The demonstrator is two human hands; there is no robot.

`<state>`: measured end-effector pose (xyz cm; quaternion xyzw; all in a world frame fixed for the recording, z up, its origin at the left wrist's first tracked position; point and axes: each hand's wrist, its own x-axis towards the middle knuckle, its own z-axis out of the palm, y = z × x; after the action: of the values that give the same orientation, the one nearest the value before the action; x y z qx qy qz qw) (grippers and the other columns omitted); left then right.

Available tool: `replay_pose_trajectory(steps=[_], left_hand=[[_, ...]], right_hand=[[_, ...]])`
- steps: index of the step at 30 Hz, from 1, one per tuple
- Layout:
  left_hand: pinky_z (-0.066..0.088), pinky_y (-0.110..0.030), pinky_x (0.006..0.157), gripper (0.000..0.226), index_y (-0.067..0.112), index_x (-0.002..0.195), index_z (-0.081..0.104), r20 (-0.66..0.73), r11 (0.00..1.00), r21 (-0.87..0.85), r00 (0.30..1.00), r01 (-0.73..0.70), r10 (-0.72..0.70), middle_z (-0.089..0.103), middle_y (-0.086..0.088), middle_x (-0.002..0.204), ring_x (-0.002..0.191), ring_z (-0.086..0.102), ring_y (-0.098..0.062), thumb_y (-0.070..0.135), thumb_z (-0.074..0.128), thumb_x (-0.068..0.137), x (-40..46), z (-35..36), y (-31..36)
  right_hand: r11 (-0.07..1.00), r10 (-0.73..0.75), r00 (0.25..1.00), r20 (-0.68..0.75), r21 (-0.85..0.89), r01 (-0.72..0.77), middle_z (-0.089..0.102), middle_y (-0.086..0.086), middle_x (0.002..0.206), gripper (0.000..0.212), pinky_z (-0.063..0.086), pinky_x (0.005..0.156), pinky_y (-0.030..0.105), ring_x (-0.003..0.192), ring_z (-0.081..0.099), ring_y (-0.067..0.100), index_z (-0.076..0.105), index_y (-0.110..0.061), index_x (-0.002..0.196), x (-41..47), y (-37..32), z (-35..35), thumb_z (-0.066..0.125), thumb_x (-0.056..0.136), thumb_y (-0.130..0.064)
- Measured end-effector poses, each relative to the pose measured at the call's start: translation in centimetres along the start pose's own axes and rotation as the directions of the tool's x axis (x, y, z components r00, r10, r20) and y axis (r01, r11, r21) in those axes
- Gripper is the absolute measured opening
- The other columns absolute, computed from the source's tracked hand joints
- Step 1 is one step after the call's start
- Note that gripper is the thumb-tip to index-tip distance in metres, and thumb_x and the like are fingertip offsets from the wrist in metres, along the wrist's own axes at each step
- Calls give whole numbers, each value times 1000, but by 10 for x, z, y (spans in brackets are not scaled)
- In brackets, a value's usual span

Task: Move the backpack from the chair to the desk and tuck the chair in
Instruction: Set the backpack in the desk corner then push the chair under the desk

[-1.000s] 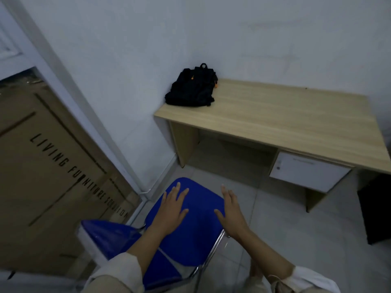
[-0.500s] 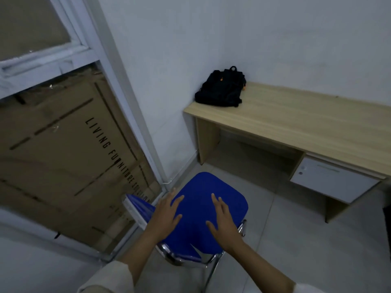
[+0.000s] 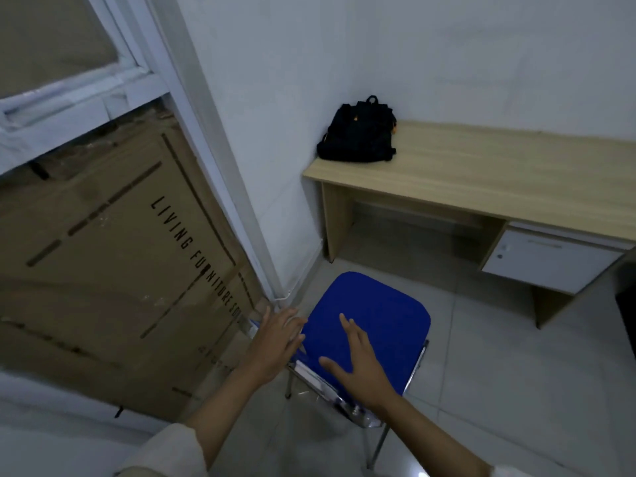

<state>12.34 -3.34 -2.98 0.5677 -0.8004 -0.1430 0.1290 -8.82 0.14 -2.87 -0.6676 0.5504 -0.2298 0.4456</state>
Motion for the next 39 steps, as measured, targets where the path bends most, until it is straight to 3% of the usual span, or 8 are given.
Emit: replay_pose_trajectory(steps=[3,7,11,14,17,22,26,39], left_hand=[[0,-42,117,74,21,127,52,53,995,30,994,-93,91,48,-4,139,138,28,-19,68,11,87,-1,-20,-31],[3,-46,119,67,24,133,46,173,979,7,965,-201,197,40,2,145,142,17,-14,69,36,85,-4,-31,-53],[3,-51,118,85,28,136,39,298,888,181,884,-423,361,37,4,148,144,11,-16,83,36,72,5,-33,-66],[-8,-46,116,79,24,139,36,336,837,207,841,-506,425,34,-1,151,145,8,-19,65,53,74,11,-25,-64],[-5,-39,114,71,20,141,34,368,852,179,837,-492,406,35,-5,151,144,14,-21,36,67,80,18,-17,-58],[47,-34,91,43,25,132,47,445,855,248,837,-456,318,60,-3,129,113,58,-20,22,55,90,22,-21,-52],[51,-35,82,34,27,123,56,451,857,240,834,-457,319,68,-2,114,98,64,-21,23,54,90,25,-19,-55],[48,-37,77,33,24,118,56,415,853,263,852,-450,321,69,-3,107,94,64,-22,15,56,87,51,-9,-30]], right_hand=[[998,-3,999,-32,-65,1,-2,-8,162,100,16,119,44,148,2,14,-4,-42,149,2,-20,35,50,73,-79],[894,-1,999,-50,-447,-22,-13,-3,161,115,-2,118,43,148,-10,23,-11,-40,149,1,-24,60,51,62,-84],[763,119,988,-100,-628,-156,-23,6,158,111,-13,116,46,144,-23,28,-12,-34,149,-5,-24,66,61,73,-68],[715,192,976,-99,-667,-209,-17,12,160,104,-12,115,44,146,-20,31,-5,-31,151,-5,-23,68,69,80,-46],[720,249,964,-97,-647,-251,-7,12,162,93,2,119,42,148,-8,31,5,-27,152,0,-27,71,69,85,-26],[740,270,955,-121,-609,-286,31,7,155,66,41,105,42,144,26,24,24,-23,149,-1,-34,71,53,93,-4],[729,248,960,-132,-627,-275,62,8,124,55,51,90,39,108,61,26,38,-22,143,0,-31,70,52,92,-4],[726,203,973,-111,-650,-225,67,5,113,46,51,86,37,97,64,24,48,-25,133,8,-19,23,54,90,-8]])
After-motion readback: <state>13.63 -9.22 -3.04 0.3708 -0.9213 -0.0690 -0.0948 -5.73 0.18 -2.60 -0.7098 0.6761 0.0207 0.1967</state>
